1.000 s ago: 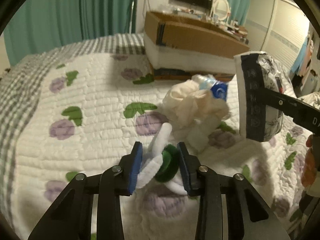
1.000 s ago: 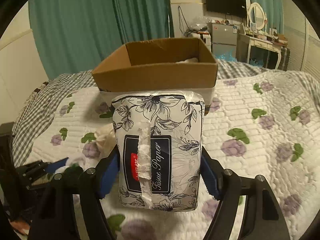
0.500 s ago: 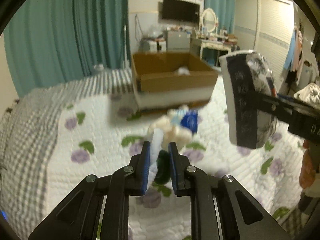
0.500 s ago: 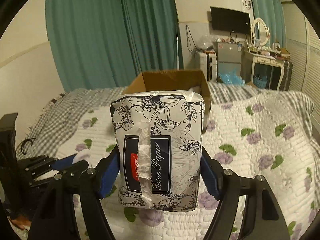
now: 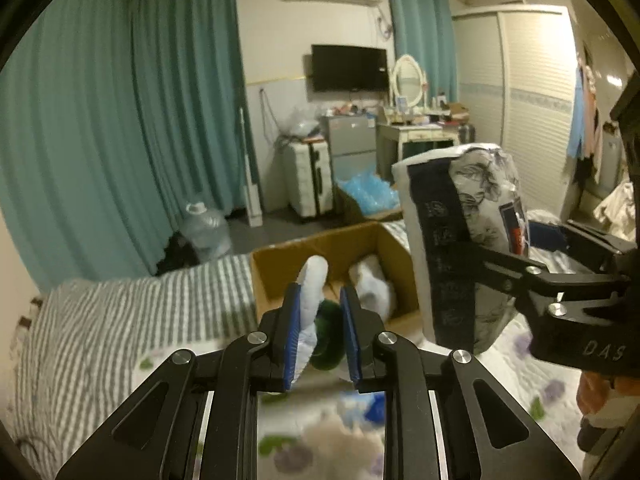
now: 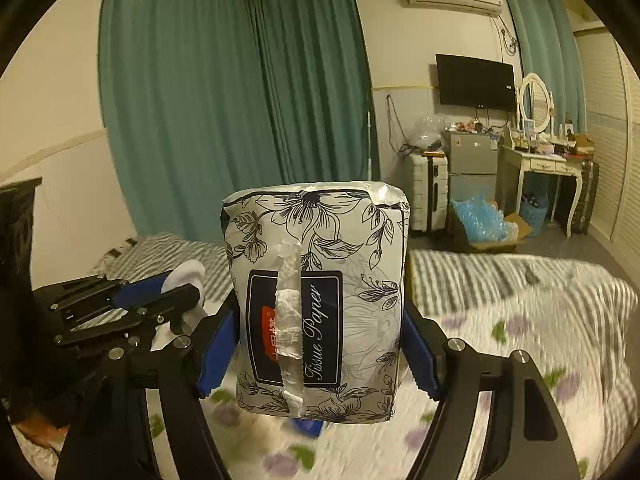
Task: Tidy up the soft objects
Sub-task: 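Carry the tissue pack and scrunchie over the cardboard box, then open both tools to release the items into the box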
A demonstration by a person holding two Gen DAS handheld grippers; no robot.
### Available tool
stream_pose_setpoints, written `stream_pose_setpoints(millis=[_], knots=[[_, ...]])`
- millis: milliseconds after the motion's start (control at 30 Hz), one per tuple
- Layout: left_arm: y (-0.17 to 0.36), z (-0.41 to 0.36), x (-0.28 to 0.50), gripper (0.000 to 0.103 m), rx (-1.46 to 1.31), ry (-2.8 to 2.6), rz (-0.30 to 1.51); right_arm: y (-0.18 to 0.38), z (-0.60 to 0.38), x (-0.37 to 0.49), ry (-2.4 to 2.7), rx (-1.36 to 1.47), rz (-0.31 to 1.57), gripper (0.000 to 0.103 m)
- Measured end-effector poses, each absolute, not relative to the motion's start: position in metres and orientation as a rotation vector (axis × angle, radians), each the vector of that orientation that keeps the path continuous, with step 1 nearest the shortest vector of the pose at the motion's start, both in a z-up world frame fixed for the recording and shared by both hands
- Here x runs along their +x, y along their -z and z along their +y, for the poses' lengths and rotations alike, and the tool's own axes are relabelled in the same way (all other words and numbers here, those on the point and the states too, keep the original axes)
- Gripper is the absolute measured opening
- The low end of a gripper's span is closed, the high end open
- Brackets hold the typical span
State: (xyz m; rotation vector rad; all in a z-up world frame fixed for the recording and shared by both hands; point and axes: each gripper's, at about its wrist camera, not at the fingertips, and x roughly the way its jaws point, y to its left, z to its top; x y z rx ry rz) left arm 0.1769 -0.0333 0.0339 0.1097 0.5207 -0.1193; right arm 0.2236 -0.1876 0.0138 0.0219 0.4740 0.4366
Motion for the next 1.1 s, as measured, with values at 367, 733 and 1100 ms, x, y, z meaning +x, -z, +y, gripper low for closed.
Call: stream_pose_setpoints(millis=[367,733,1100], knots=[[0.042,-0.024,0.317,0.035,0.15,0.05,0.633,0.053,-0.171,0.357,-0.4,0.042,0.619,0.078],[0.055,-0.007,0.324,0.086,0.1,-0.007,0.569,0.05,-0.188,0.36,-0.351,0.061,0.534,0.096],[-0.05,0.005,0.216,0.088,0.055,-0.028,0.42,-0.062,-0.202,0.237,-0.305,-0.042,0.361,0.102]])
